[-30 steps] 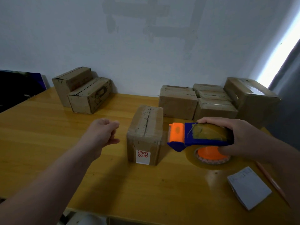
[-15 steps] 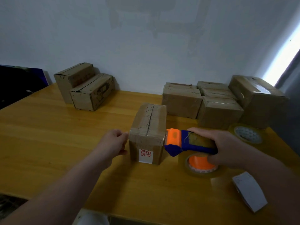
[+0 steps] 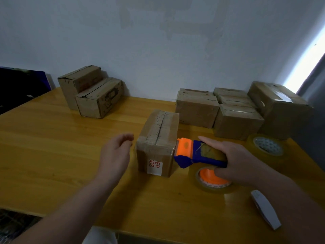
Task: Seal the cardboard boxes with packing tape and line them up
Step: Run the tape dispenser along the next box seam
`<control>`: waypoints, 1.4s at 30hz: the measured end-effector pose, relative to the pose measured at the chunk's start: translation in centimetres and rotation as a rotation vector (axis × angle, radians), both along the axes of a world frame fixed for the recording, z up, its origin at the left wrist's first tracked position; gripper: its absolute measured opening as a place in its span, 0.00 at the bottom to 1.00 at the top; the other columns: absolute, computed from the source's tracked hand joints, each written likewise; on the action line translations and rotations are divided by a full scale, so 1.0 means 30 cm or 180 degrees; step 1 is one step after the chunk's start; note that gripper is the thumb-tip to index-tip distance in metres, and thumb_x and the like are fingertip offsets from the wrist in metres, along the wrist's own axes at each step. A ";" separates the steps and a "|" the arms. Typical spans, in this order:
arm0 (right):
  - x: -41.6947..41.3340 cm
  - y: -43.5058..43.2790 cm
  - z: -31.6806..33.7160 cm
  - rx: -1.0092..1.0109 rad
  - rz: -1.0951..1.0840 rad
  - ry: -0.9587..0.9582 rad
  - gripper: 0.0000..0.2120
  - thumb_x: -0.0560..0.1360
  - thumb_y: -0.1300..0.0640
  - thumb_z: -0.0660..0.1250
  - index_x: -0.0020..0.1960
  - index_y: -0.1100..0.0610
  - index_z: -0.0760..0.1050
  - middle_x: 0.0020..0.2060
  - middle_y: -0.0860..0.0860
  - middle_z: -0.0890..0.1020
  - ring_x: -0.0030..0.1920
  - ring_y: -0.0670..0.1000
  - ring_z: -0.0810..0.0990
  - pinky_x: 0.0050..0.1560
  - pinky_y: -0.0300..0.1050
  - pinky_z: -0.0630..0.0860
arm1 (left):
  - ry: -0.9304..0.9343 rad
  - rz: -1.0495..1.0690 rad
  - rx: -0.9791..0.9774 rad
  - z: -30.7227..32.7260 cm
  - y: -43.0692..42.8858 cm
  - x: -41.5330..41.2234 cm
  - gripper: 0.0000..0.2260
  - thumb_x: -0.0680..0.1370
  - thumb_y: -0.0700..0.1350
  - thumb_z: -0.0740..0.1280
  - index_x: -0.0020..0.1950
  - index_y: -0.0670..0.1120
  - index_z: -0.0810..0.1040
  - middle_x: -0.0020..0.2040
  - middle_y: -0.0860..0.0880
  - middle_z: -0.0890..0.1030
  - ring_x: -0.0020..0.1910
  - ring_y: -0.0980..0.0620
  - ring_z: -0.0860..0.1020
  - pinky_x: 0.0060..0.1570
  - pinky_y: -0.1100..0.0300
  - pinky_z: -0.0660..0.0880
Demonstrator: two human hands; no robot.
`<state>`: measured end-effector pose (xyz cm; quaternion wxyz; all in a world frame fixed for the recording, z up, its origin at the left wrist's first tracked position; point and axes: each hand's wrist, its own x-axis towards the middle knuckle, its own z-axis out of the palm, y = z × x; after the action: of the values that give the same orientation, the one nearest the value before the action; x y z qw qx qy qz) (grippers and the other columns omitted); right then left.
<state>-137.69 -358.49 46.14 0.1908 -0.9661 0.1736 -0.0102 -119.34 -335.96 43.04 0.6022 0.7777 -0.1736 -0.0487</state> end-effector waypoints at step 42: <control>-0.137 0.039 0.144 0.0334 -0.0082 0.0421 0.40 0.68 0.52 0.74 0.69 0.28 0.57 0.39 0.47 0.79 0.29 0.41 0.76 0.32 0.36 0.74 | -0.2459 -0.1965 0.3112 0.134 -0.034 -0.031 0.42 0.72 0.65 0.65 0.78 0.56 0.45 0.79 0.53 0.49 0.77 0.54 0.50 0.72 0.56 0.52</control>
<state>-141.80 -357.32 50.45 0.2291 -0.9510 0.1985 0.0603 -120.28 -336.97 47.04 0.0366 0.8364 -0.5468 -0.0101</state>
